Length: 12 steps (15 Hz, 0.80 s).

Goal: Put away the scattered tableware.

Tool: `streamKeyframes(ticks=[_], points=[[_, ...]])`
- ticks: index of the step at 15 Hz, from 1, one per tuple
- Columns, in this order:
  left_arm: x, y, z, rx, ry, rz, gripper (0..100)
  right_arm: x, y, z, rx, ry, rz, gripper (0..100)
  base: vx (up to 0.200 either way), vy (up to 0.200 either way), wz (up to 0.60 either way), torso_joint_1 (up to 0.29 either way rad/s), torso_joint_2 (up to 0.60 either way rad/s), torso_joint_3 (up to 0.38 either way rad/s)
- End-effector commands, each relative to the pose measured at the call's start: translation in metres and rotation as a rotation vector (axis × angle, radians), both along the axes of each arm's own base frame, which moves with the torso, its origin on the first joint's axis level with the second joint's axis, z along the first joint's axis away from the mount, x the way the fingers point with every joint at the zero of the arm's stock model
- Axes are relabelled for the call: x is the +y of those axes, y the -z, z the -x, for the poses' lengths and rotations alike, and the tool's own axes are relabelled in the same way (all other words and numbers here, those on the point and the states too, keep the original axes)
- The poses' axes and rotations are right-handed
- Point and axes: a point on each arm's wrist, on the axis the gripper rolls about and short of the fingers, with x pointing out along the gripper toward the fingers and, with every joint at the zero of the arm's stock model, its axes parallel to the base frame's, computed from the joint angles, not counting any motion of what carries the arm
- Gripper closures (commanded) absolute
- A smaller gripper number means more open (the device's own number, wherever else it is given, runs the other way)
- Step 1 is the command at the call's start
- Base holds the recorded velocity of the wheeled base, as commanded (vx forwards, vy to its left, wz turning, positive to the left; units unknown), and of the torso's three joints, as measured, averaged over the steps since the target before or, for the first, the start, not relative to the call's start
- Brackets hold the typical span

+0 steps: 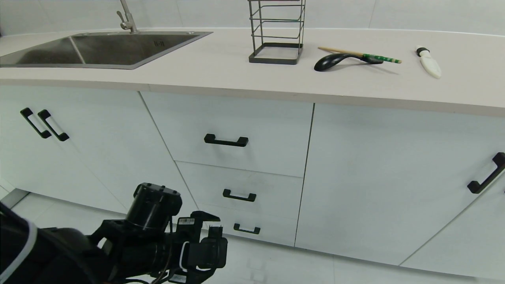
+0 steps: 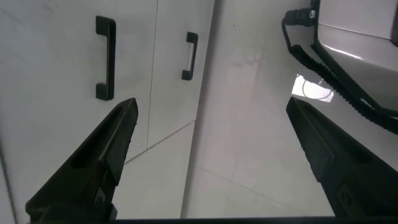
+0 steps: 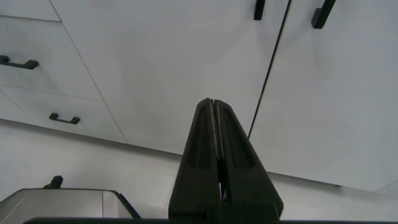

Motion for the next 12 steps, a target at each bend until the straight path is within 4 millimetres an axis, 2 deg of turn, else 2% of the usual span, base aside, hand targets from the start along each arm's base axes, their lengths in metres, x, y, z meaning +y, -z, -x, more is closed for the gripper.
streamKeyframes(ticks=[1,7,10,12], points=[[-0.01,0.021,-0.024,0.048,-0.005,-0.026,0,0.0,0.0,0.0,0.001,0.0,0.0,100,0.0,0.0,0.0,0.0,0.0,0.0],[-0.029,0.034,-0.073,0.013,-0.008,-0.017,0,0.0,0.0,0.0,0.001,0.0,0.0,100,0.0,0.0,0.0,0.0,0.0,0.0],[-0.023,0.041,-0.102,-0.024,-0.025,-0.035,0,0.0,0.0,0.0,0.001,0.0,0.0,100,0.0,0.0,0.0,0.0,0.0,0.0],[-0.017,0.046,-0.114,-0.027,-0.049,-0.036,0,0.0,0.0,0.0,0.001,0.0,0.0,100,0.0,0.0,0.0,0.0,0.0,0.0]])
